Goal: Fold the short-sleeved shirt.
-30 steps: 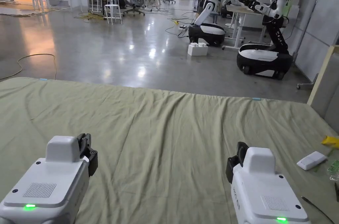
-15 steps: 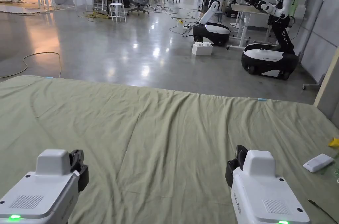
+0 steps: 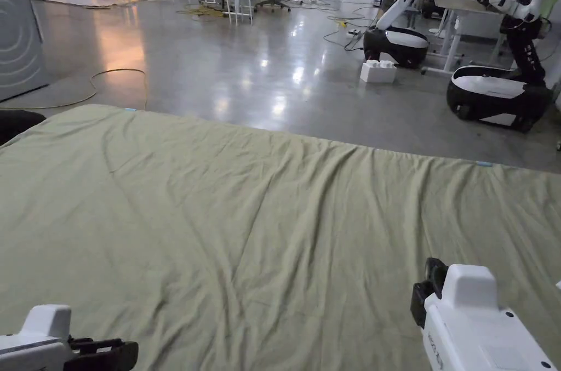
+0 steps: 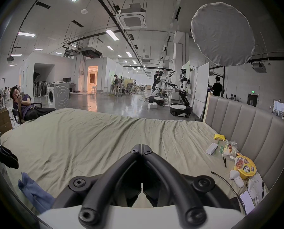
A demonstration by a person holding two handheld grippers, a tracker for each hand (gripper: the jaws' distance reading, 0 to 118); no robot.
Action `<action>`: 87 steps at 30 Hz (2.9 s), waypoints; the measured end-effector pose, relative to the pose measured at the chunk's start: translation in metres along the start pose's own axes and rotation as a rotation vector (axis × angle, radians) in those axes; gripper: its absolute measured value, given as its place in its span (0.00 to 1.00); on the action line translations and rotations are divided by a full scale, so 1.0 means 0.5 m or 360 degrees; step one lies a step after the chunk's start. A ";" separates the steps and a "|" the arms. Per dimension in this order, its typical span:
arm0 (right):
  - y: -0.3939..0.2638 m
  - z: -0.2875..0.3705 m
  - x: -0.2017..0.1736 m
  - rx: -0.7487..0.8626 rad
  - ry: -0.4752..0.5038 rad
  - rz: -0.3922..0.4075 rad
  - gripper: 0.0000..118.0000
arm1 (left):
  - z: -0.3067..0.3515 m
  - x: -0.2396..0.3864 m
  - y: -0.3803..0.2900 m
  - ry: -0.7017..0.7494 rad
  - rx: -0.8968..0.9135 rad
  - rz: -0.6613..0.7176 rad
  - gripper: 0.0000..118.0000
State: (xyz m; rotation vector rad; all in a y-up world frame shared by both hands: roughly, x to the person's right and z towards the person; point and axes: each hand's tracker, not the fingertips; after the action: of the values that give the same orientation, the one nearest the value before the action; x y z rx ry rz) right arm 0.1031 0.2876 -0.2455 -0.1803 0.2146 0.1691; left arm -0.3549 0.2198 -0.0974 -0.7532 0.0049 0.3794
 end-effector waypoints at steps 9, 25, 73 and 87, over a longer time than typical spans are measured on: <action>-0.017 -0.005 -0.011 -0.0076 0.0018 -0.0016 0.00 | -0.069 -0.179 -0.035 -0.0340 -0.0264 0.0531 0.77; -0.028 0.009 -0.040 -0.0046 0.0041 -0.0028 0.00 | -0.128 -0.129 -0.069 -0.0582 -0.0298 0.0679 0.29; -0.044 0.014 -0.004 -0.0030 0.0029 -0.0142 0.00 | -0.023 0.206 0.099 -0.0525 -0.0427 0.0418 0.13; -0.069 0.039 0.046 -0.0080 -0.0032 -0.0151 0.00 | -0.309 0.406 -0.036 -0.0222 -0.0704 0.0329 0.13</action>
State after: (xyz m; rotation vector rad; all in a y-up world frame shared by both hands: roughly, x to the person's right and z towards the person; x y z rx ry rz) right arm 0.1355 0.2612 -0.2264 -0.2381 0.1816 0.0820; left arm -0.1396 0.1725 -0.2268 -1.1659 -0.1369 0.6415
